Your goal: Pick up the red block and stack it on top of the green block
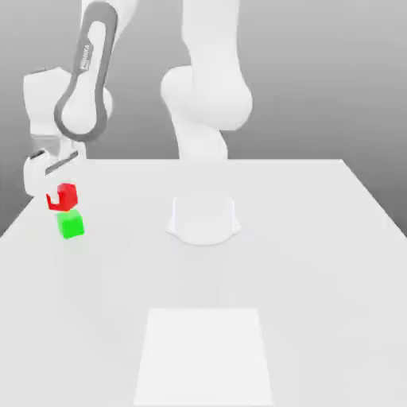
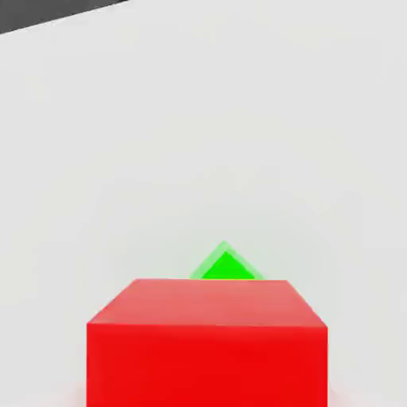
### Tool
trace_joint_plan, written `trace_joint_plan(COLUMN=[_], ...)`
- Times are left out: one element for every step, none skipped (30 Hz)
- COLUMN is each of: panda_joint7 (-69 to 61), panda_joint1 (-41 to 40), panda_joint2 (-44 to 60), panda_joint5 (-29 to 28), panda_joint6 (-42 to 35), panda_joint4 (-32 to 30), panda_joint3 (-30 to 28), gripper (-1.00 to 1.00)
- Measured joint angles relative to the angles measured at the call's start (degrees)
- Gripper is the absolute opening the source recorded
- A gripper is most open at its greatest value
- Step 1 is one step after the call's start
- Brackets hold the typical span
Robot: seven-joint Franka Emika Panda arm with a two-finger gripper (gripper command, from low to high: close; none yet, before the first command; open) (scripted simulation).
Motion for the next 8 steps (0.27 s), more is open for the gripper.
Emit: trace_joint_plan(panda_joint7=[-0.6, -1.2, -1.8, -2.5, -3.1, -3.8, -4.5, -5.2], panda_joint1=[0.4, 0.7, 1.1, 1.4, 1.5, 1.8, 1.8, 1.7], panda_joint2=[0.6, 1.2, 1.8, 2.4, 3.0, 3.6, 4.2, 4.8], panda_joint5=[0.8, 1.7, 2.6, 3.5, 4.4, 5.4, 6.3, 7.3], panda_joint6=[0.5, 0.9, 1.4, 1.9, 2.3, 2.8, 3.2, 3.7], panda_joint4=[0.0, 0.0, 0.0, 0.0, 0.0, 0.0, 0.0, 0.0], panda_joint3=[-0.1, -0.1, -0.3, -0.3, -0.2, -0.2, 0.2, 0.5], gripper=[-1.00, -1.00, -1.00, -1.00, -1.00, -1.00, -1.00, -1.00])
